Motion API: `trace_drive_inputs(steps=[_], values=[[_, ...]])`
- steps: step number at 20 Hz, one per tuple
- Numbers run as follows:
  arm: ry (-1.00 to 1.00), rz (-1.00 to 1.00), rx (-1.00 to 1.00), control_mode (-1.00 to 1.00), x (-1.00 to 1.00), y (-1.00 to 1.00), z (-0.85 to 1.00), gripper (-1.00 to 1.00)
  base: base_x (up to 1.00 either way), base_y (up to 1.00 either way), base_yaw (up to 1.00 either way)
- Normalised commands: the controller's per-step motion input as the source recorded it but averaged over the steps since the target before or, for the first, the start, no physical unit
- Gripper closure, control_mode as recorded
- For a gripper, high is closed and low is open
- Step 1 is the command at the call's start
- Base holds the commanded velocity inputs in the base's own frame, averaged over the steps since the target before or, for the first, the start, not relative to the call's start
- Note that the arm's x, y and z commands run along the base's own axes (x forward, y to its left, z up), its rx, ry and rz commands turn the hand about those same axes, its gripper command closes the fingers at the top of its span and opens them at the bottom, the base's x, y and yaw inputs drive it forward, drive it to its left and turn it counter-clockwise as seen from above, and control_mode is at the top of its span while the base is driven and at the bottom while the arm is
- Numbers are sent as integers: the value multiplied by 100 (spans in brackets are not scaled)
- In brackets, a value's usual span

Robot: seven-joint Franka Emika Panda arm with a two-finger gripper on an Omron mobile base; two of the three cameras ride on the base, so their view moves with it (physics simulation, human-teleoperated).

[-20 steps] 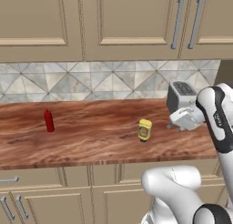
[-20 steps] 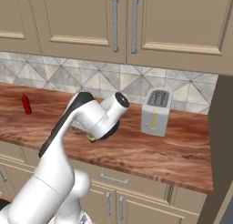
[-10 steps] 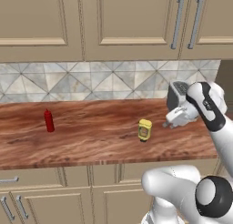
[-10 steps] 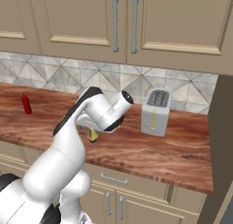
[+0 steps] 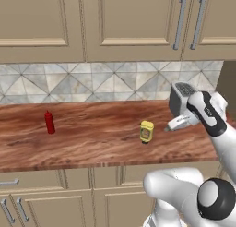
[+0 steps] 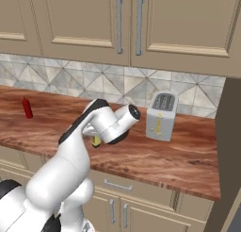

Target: Place the mustard and ketchup from the counter to the top shelf of the fridge. If the existing items in the fridge are on the top shelf, move them to other shelves.

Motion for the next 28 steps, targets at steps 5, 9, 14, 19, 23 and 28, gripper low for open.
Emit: trace_drive_inputs(steps=[5,9,14,19,23,28], values=[[-7,-17,0,-100,0,7,-3,-100,0,0,0],[-1,-13,0,-100,0,1,-2,-100,0,0,0],[0,-1,-5,-100,0,9,0,-100,0,0,0],[0,0,-5,-100,0,13,0,-100,0,0,0],[0,0,-1,-100,0,4,0,-100,0,0,0],[0,0,0,-100,4,3,0,-100,0,0,0]])
